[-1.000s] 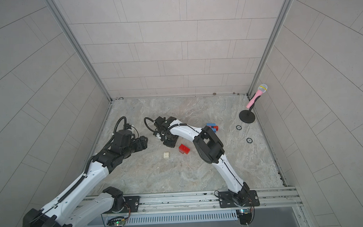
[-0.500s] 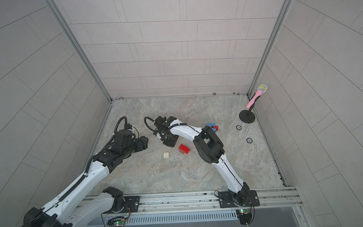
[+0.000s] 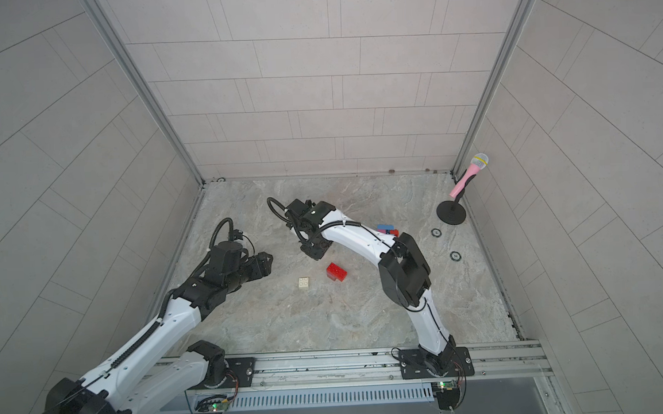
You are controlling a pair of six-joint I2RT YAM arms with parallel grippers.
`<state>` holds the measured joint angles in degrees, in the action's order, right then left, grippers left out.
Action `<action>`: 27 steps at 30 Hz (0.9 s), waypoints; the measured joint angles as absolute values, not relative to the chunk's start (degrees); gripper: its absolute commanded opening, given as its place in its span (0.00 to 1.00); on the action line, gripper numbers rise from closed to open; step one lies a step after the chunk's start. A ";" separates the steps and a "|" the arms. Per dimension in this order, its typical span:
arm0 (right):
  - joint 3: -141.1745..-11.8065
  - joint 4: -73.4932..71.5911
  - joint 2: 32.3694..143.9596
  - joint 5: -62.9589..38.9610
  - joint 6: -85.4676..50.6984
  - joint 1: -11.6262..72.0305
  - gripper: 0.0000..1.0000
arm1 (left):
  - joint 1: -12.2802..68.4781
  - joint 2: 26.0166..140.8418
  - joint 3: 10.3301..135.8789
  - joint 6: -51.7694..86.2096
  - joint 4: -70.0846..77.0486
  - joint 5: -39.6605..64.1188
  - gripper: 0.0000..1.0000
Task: Assemble the letter p with lego
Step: Pick up the lego brick from the center of the board, then assemble the lego brick with the lego brick.
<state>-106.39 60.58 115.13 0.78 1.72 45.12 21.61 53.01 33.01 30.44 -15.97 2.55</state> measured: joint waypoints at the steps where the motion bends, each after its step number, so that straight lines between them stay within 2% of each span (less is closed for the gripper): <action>1: -105.27 60.69 112.88 0.99 1.23 45.12 0.17 | 21.61 52.86 32.82 30.39 -15.79 2.57 0.79; 8: -95.00 60.82 103.46 1.54 0.30 45.10 0.17 | 21.61 52.49 31.77 29.98 -13.23 3.27 0.79; 14: -88.75 60.01 103.39 0.73 0.34 45.10 0.16 | 21.61 52.62 31.35 29.52 -11.38 4.75 0.79; 27: -89.27 56.14 106.96 0.01 0.36 45.69 0.16 | 21.61 52.69 31.14 28.86 -9.69 5.41 0.79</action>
<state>-89.27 56.14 106.96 0.01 0.36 45.69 21.61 52.69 31.14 28.86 -9.69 5.41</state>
